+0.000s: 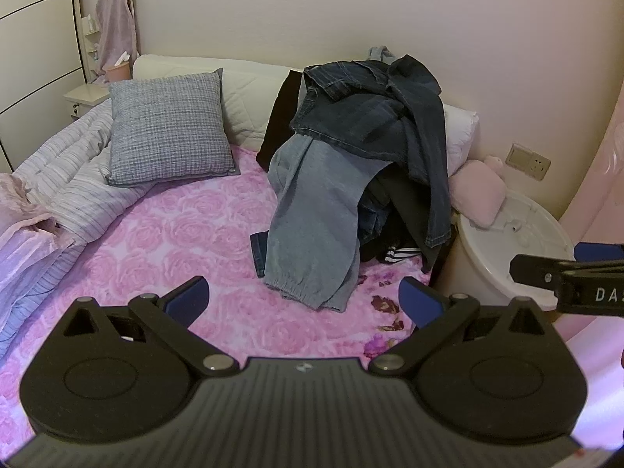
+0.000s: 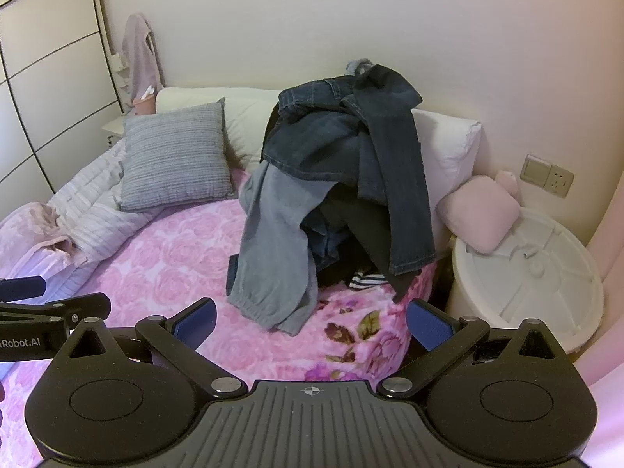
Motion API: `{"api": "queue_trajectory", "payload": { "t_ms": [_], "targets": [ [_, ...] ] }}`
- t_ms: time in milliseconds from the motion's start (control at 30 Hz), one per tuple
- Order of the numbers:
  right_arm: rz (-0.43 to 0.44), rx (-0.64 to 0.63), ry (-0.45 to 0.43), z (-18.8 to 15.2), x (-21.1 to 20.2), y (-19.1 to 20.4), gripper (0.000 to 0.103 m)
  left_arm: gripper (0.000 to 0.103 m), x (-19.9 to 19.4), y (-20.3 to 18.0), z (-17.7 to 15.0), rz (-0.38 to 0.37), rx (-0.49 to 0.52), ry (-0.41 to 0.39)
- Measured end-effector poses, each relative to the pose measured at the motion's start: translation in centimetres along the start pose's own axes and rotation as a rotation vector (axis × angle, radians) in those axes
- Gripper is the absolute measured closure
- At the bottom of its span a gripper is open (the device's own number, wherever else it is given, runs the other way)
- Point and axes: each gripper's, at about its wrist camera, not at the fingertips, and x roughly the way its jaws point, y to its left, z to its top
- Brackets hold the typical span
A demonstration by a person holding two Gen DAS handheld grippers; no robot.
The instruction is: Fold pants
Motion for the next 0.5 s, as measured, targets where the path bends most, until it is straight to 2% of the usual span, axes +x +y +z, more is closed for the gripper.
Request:
{"api": "queue_trajectory", "payload": {
  "t_ms": [267, 500],
  "targets": [
    [0.015, 0.031, 0.002, 0.9, 1.1, -1.6, 0.002, 0.001, 2.1, -0.4, 1.2, -0.007, -0.008, 0.014],
    [0.058, 0.047, -0.017, 3.2, 4.2, -4.6, 0.002, 0.001, 5.7, -0.1, 2.6, 0.018, -0.076, 0.039]
  ]
}}
